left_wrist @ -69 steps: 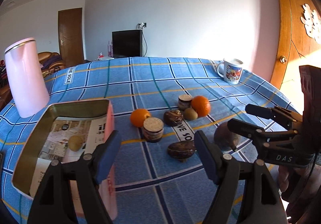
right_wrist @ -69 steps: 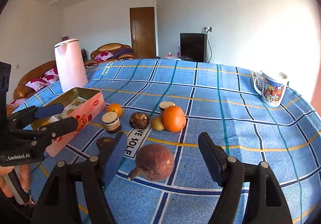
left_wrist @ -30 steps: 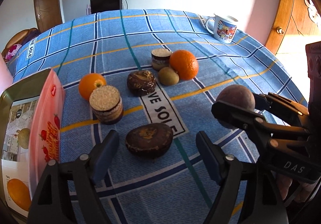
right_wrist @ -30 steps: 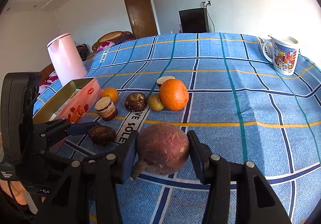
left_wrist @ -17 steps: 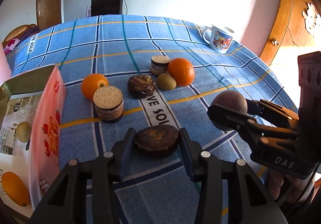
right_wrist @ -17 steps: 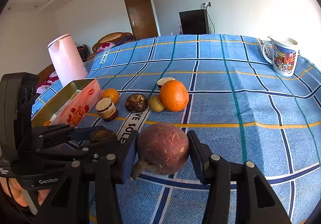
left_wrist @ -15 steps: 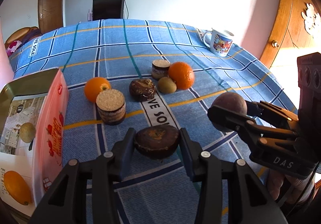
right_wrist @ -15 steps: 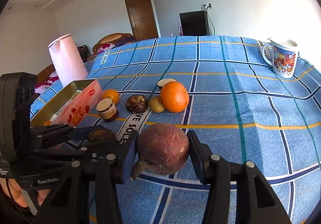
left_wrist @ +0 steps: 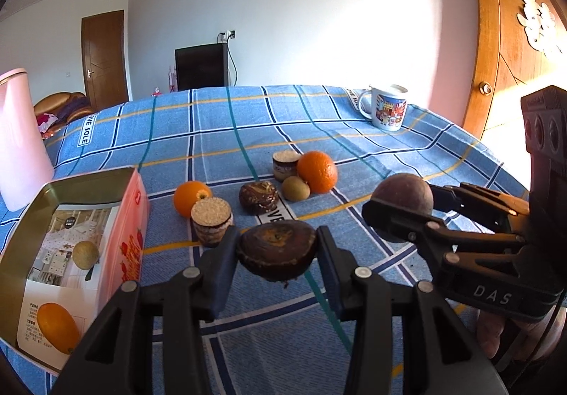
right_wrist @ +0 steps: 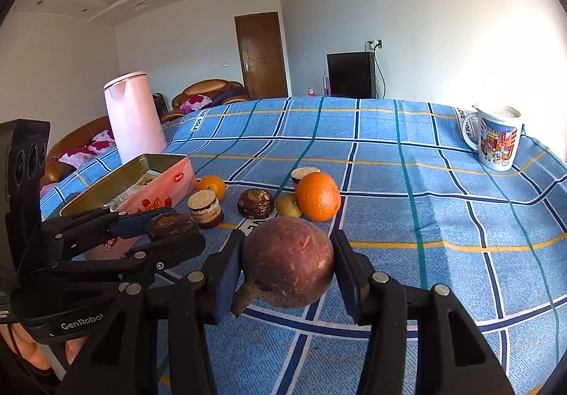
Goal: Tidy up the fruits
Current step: 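Lift and carry the passion fruit and the brown cake over the pink tin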
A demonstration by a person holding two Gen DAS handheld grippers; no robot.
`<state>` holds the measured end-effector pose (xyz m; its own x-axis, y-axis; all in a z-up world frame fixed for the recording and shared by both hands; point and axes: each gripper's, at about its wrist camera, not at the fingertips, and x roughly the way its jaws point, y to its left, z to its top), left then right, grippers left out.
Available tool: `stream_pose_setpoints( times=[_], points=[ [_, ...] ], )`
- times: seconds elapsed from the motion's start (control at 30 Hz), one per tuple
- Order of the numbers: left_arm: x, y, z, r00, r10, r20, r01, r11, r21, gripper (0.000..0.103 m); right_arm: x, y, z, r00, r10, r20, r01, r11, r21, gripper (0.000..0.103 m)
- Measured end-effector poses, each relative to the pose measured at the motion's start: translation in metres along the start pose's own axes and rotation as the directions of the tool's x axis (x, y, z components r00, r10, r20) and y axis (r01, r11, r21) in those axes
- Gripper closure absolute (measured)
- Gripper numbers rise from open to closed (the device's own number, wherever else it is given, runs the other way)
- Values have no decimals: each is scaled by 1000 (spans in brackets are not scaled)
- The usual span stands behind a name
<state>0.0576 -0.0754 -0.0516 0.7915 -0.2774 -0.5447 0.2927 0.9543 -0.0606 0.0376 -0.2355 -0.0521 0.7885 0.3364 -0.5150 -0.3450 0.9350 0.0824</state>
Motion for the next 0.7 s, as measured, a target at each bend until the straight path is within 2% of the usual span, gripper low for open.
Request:
stream_pose_setpoints(
  times=[0.7],
  points=[
    [-20, -5, -3, 990, 52, 128, -54, 998, 9, 58, -24, 10, -5, 990, -5, 143, 14, 998, -60, 52]
  ],
)
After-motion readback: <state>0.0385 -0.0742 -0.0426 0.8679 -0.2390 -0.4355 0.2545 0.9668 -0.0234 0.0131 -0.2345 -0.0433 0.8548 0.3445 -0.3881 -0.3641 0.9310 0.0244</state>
